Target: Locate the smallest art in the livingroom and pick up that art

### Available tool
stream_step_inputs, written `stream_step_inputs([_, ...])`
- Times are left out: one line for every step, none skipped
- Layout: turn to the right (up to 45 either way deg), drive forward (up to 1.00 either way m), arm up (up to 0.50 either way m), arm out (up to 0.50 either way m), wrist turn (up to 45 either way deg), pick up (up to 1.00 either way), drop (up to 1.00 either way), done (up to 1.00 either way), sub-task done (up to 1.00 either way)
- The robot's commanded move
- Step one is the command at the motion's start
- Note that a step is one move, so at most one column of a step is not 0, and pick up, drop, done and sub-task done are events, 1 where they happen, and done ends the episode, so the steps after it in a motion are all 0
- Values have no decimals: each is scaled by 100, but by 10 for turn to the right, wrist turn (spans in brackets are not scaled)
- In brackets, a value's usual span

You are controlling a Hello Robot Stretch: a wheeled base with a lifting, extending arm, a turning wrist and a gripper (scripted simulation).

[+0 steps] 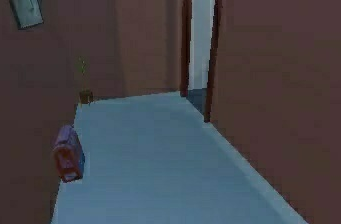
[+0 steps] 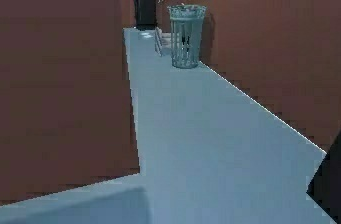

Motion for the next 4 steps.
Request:
stream_step_inputs([0, 100, 0, 0, 0, 0, 0, 0, 0])
stream_step_inputs([0, 100, 0, 0, 0, 0, 0, 0, 0])
stream_step_inputs([-30, 0, 0, 0, 0, 0, 0, 0, 0])
stream_step_inputs([0, 65, 0, 0, 0, 0, 0, 0, 0])
